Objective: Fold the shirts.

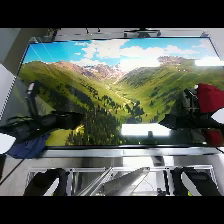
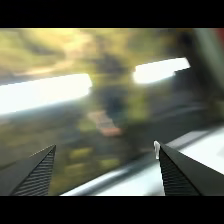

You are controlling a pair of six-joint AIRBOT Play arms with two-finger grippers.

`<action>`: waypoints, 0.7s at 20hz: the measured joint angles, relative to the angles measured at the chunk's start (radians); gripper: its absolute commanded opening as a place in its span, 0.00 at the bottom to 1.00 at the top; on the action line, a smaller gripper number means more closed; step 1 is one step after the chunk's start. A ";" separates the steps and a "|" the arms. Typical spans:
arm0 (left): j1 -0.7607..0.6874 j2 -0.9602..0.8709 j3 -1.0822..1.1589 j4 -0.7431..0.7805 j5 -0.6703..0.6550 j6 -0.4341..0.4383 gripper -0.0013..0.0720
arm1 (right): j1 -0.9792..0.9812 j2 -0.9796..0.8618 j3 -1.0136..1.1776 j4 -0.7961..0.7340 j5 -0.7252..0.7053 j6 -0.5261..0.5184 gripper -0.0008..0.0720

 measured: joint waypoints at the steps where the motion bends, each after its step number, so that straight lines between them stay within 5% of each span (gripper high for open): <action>1: 0.048 0.000 0.029 0.117 -0.059 -0.027 1.00 | 0.009 0.000 0.000 0.000 0.006 -0.011 0.78; 6: 0.454 -0.005 0.084 0.522 -0.249 -0.106 1.00 | 0.055 0.000 -0.001 -0.003 -0.013 -0.034 0.78; 10: 0.753 -0.071 0.010 0.497 -0.202 -0.109 0.99 | 0.076 0.000 -0.003 -0.003 -0.072 -0.039 0.78; 14: 0.859 -0.235 -0.055 0.524 -0.183 -0.072 0.99 | 0.080 -0.002 -0.003 -0.003 -0.105 -0.041 0.78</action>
